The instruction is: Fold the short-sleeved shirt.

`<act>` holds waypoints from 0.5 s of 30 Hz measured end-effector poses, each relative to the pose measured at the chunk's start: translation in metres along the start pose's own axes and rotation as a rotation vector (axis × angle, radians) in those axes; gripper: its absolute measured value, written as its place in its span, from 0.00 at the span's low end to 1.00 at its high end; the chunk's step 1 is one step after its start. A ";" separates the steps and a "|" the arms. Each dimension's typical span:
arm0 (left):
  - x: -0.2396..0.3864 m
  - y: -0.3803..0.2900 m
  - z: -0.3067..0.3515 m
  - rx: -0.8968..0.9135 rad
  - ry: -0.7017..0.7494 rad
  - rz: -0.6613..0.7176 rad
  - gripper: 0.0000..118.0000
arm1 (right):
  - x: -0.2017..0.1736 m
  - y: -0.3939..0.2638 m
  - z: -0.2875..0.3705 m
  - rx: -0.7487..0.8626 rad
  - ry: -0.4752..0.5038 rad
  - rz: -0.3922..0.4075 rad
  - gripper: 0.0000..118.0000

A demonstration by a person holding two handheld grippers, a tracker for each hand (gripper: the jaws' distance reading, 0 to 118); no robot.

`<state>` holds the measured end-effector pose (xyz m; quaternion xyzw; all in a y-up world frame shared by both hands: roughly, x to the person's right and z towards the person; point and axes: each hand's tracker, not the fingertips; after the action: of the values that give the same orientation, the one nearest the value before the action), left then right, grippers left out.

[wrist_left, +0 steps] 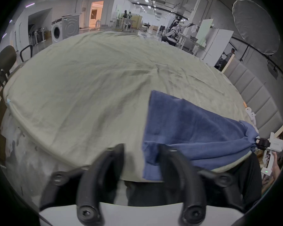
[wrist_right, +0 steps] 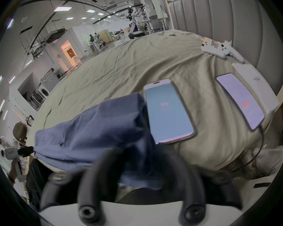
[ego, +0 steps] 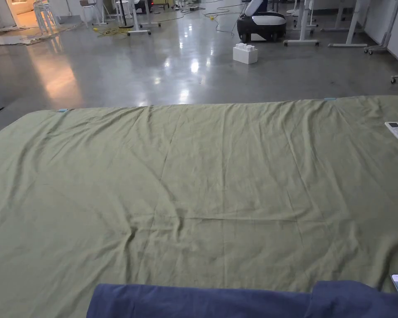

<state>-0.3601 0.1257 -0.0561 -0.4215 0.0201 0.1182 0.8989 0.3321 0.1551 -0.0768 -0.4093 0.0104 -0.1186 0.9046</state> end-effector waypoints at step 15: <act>0.146 0.045 0.198 0.769 0.044 -0.333 0.68 | -0.085 0.029 0.153 0.644 0.052 0.179 0.68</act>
<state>-0.2412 0.3329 0.0176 -0.0553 0.0137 -0.0538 0.9969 0.2732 0.3054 -0.0031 -0.0968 0.0311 -0.0464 0.9937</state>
